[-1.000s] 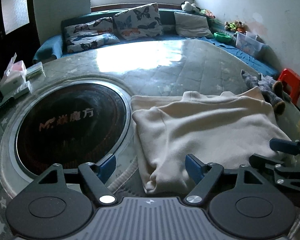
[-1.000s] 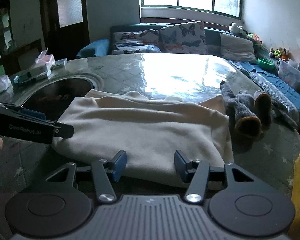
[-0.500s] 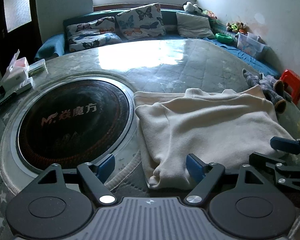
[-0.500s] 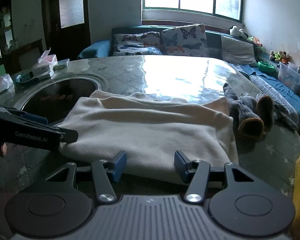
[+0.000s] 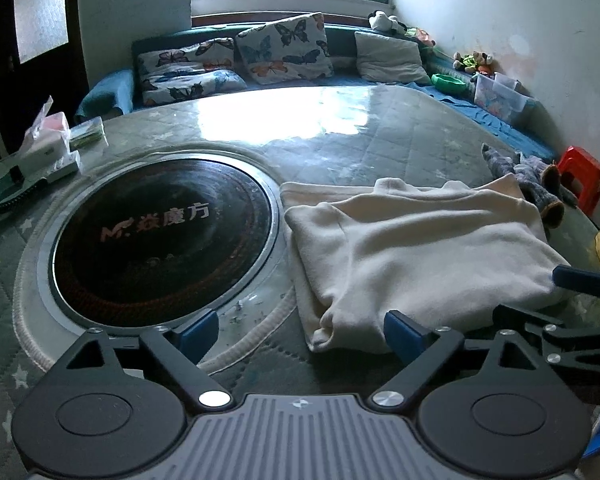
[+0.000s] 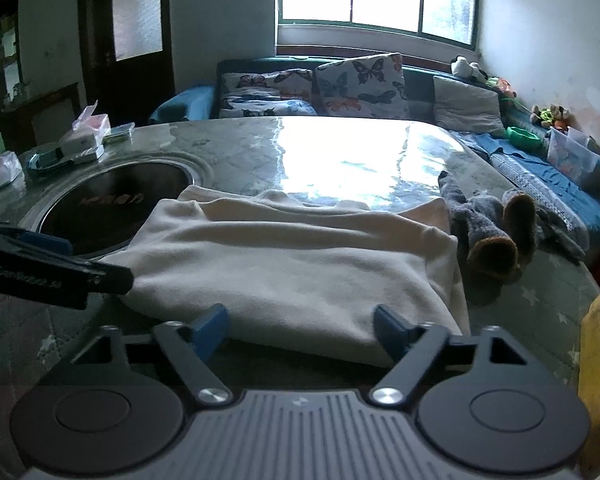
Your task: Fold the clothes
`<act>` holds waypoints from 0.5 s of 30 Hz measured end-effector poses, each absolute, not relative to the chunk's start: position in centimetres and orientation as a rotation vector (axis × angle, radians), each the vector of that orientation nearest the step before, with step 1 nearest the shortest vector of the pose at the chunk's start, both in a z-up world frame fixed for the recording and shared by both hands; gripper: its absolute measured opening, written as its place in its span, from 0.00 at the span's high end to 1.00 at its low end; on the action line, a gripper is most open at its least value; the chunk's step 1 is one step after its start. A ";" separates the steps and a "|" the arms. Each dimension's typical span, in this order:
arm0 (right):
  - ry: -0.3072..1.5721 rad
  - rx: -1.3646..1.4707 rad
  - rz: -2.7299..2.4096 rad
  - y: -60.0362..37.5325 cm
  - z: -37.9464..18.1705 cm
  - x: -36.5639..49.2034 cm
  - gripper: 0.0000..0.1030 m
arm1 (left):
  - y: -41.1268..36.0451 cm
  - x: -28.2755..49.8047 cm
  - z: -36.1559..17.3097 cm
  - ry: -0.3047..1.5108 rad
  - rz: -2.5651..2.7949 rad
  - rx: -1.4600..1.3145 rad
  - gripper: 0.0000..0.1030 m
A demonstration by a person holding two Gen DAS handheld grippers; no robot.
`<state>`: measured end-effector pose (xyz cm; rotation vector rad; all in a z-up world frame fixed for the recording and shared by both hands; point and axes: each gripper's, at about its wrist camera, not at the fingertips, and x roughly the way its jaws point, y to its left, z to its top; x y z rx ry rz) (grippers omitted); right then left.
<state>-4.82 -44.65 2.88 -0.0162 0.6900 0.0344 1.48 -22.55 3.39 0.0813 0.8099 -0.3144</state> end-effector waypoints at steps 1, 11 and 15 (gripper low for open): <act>0.688 -0.013 0.031 -44.6 2.9 -4.9 0.16 | -22.5 1.3 3.4 0.808 -0.315 0.083 0.10; 0.690 0.019 0.023 -44.3 2.6 -5.5 0.06 | -21.6 0.1 3.9 0.786 -0.304 0.100 0.00; 0.690 0.029 0.018 -44.1 2.6 -5.8 0.05 | -21.4 -0.2 4.0 0.788 -0.302 0.096 0.00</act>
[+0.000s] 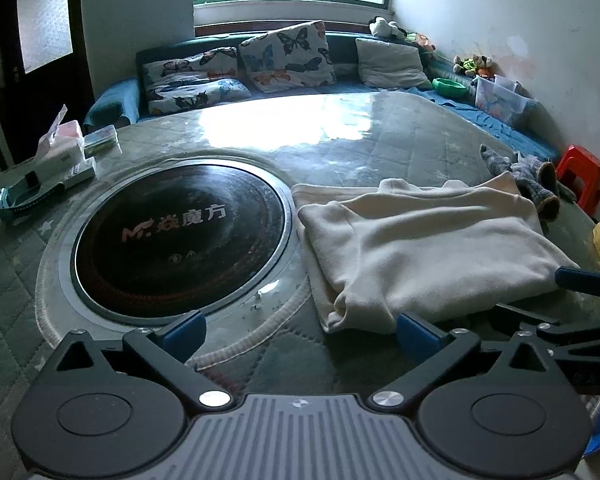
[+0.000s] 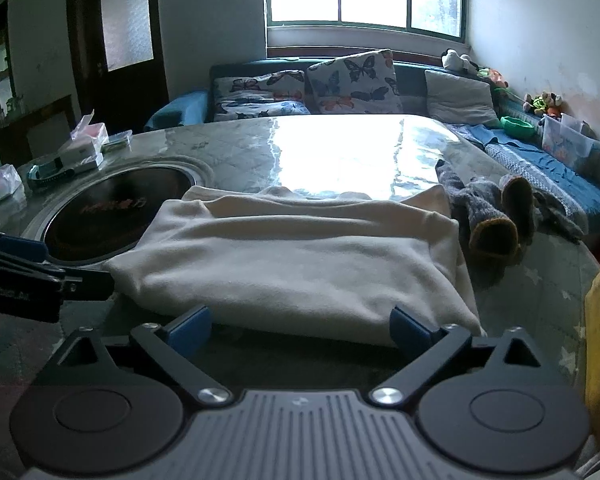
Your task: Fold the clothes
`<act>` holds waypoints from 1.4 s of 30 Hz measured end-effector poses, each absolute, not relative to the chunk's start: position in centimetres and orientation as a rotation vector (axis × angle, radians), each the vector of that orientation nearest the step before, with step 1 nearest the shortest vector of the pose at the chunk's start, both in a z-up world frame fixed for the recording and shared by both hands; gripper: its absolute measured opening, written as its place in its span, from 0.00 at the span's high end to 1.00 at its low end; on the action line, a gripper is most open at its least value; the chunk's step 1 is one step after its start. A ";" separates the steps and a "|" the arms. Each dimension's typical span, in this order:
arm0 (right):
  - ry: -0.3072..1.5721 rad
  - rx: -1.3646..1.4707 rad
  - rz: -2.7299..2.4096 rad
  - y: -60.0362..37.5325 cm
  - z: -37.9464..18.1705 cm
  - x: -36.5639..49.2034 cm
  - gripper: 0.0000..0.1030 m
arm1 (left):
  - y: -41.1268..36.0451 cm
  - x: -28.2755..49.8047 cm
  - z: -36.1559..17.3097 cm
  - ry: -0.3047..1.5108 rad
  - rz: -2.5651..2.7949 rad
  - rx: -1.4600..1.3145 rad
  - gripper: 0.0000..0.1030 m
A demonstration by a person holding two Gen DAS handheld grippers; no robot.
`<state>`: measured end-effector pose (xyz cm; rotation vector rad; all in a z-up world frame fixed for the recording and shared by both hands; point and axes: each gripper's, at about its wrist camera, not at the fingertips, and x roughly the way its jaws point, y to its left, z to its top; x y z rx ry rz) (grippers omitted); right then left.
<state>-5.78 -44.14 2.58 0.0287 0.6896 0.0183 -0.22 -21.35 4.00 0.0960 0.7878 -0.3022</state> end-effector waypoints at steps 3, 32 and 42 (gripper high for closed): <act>0.692 0.020 0.014 -43.9 2.5 -6.0 0.04 | -21.3 -0.5 4.0 0.787 -0.294 0.099 0.00; 0.707 0.004 0.010 -42.1 2.0 -7.6 0.00 | -20.3 -2.9 3.9 0.777 -0.312 0.100 0.00; 0.706 0.007 0.021 -41.7 2.0 -8.1 0.00 | -20.3 -3.4 4.0 0.775 -0.313 0.100 0.00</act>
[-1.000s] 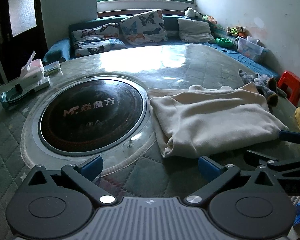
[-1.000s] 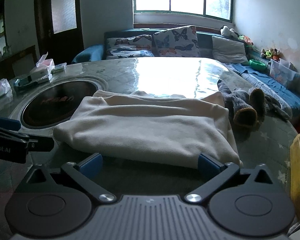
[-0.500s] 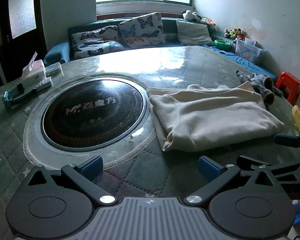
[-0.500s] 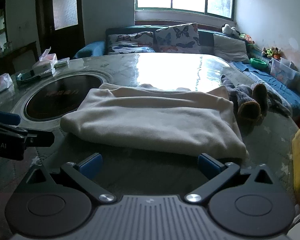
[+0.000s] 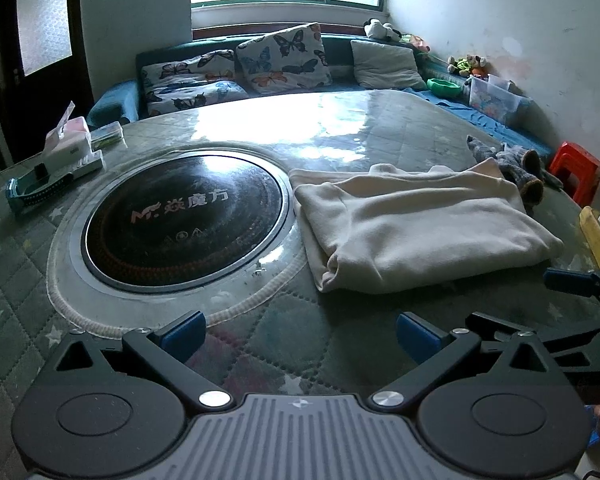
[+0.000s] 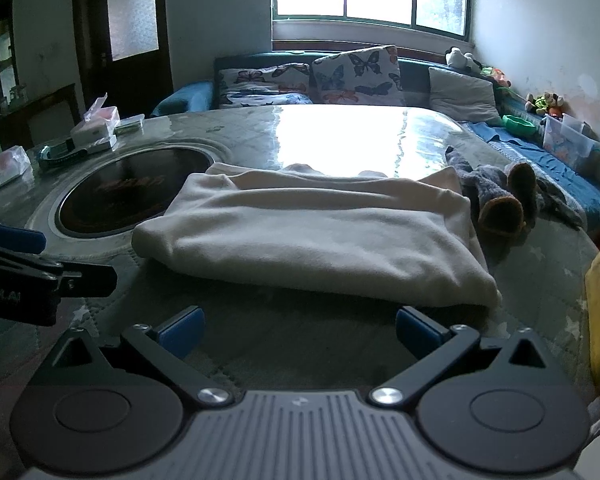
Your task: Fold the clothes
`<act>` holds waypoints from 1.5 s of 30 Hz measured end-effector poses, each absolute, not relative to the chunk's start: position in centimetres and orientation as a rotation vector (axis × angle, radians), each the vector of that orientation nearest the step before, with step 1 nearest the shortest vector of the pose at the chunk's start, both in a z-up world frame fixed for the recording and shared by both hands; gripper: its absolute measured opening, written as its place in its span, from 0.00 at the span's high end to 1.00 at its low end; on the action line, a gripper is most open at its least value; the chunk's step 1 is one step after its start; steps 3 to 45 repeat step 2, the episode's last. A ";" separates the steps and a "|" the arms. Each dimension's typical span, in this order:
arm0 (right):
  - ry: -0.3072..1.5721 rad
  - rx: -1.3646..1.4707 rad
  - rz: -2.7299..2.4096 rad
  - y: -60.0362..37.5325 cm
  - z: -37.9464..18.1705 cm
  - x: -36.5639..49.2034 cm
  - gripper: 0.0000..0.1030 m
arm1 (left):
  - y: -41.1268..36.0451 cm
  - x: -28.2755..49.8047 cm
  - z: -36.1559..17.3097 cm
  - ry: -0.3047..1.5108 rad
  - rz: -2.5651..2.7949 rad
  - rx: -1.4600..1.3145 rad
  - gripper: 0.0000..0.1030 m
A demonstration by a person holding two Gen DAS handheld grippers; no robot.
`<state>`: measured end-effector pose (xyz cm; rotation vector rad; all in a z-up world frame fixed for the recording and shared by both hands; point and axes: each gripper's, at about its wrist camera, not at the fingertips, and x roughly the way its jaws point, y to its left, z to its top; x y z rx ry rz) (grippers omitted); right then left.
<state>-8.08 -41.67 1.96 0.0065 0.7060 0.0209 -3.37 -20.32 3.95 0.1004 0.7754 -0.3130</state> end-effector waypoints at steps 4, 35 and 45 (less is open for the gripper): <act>0.704 0.006 0.022 -41.6 2.0 -8.2 0.00 | -20.4 -3.5 4.0 0.773 -0.316 0.103 0.00; 0.704 0.006 0.022 -41.6 2.0 -8.2 0.00 | -20.4 -3.5 4.0 0.773 -0.316 0.103 0.00; 0.704 0.006 0.022 -41.6 2.0 -8.2 0.00 | -20.4 -3.5 4.0 0.773 -0.316 0.103 0.00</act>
